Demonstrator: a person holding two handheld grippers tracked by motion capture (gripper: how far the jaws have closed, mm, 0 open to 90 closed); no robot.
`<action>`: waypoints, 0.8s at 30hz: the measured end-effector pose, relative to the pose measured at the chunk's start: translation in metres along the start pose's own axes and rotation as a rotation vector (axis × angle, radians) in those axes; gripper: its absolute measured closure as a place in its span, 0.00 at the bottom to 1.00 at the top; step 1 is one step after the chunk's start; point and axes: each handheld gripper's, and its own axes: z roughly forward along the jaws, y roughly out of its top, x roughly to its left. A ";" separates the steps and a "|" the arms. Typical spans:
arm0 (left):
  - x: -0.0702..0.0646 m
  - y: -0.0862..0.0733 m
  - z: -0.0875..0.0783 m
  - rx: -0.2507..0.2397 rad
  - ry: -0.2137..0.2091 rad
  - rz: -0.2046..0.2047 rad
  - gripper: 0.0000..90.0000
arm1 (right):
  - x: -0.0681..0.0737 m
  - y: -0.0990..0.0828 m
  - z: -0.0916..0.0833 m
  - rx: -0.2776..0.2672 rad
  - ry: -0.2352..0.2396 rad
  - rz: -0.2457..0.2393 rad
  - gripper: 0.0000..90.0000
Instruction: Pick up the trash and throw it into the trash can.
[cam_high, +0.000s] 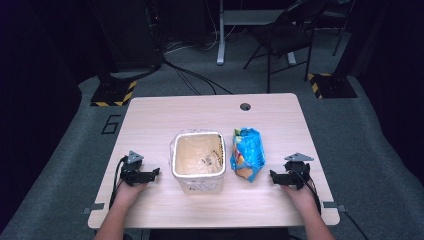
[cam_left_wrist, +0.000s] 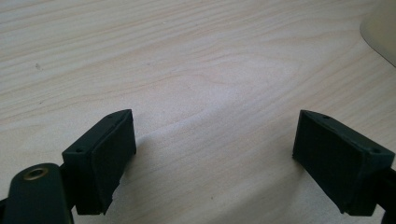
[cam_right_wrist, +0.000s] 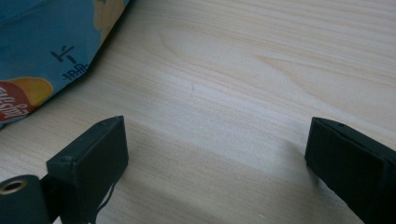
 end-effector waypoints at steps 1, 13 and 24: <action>0.000 0.000 0.000 0.000 0.000 0.000 0.14 | 0.000 0.000 0.000 0.000 0.000 0.000 0.06; 0.000 0.000 0.000 0.000 0.000 0.001 0.14 | 0.003 0.000 -0.004 -0.018 0.004 -0.012 0.21; 0.000 0.000 0.000 0.000 0.001 0.000 0.14 | 0.003 0.001 -0.008 0.001 0.009 -0.003 0.36</action>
